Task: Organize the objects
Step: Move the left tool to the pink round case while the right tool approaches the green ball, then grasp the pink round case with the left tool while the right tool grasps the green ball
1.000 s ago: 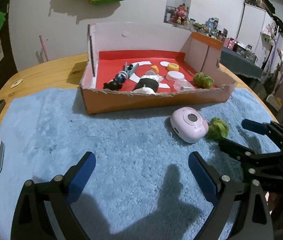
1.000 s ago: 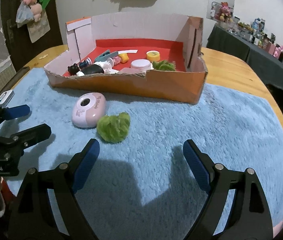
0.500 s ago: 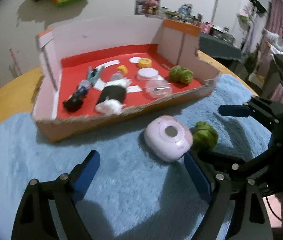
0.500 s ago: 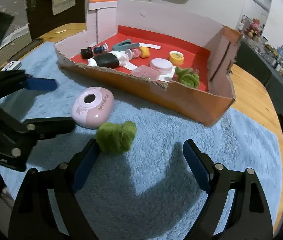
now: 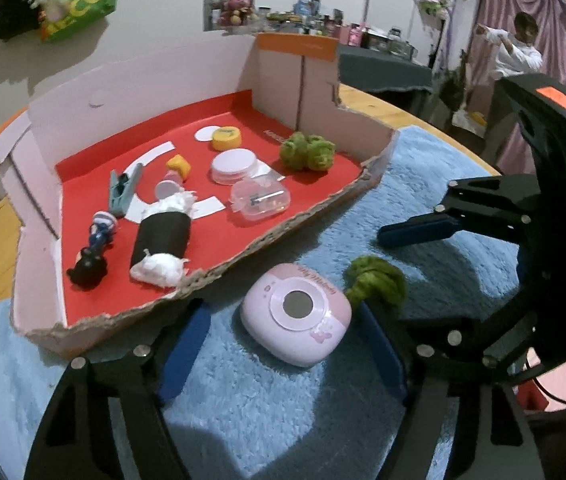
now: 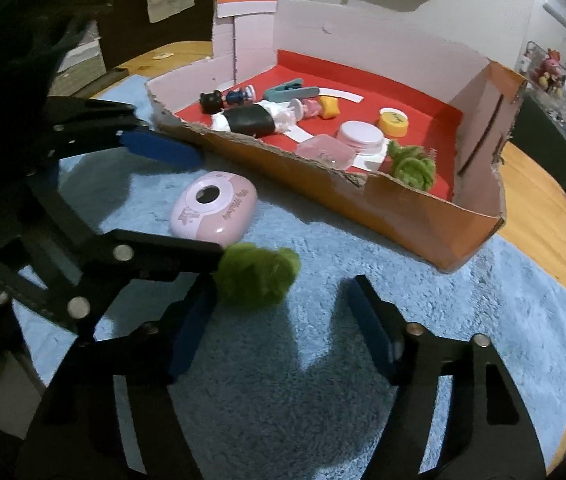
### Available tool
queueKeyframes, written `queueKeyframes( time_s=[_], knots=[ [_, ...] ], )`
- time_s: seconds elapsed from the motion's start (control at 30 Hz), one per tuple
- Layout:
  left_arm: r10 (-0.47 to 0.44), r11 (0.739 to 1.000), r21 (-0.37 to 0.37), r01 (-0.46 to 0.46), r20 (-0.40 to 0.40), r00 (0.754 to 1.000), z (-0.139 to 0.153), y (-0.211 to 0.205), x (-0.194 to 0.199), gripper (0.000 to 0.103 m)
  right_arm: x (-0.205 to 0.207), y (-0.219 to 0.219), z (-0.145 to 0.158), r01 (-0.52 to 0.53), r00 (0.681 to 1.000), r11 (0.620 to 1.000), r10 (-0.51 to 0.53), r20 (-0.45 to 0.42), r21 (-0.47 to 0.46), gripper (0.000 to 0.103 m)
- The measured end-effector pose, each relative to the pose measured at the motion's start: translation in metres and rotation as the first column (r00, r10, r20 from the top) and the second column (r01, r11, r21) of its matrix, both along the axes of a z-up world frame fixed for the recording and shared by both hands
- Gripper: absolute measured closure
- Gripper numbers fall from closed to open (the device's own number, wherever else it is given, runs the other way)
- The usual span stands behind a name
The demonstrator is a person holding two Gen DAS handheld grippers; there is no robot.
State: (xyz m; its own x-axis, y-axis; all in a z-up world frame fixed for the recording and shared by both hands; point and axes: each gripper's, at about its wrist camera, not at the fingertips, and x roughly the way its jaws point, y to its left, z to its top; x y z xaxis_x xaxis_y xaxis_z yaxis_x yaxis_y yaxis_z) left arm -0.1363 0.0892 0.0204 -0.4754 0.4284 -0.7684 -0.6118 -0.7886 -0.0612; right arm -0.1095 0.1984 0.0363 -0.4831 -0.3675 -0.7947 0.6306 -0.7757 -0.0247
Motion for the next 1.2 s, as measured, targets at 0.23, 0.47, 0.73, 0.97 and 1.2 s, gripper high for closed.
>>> queueKeyframes(
  time_s=[0.23,0.47,0.73,0.97,1.2],
  knots=[
    [-0.065,0.998,0.007,0.065,-0.012,0.998,0.002,-0.002,0.000,0.030,-0.002,0.003,0.003,-0.025,1.000,0.999,0.026,0.009,-0.040,0.061],
    [-0.137,0.991,-0.002,0.137,-0.040,0.990,0.004,0.000,0.002,0.030,0.000,0.002,0.004,-0.040,0.999,0.998,0.041,0.010,-0.056,0.064],
    [-0.198,0.980,-0.036,0.196,-0.051,0.979,0.000,0.003,-0.002,0.045,-0.002,0.000,0.003,-0.066,0.998,0.997,0.066,0.001,-0.029,0.068],
    [-0.206,0.978,-0.052,0.203,-0.073,0.976,-0.001,0.005,0.002,0.045,-0.002,0.002,0.004,-0.081,0.997,0.995,0.082,0.007,-0.065,0.071],
    [-0.174,0.984,-0.048,0.171,-0.077,0.982,0.002,0.000,0.006,0.045,0.001,0.011,0.011,-0.051,0.999,0.994,0.052,0.007,-0.096,0.071]
  ],
)
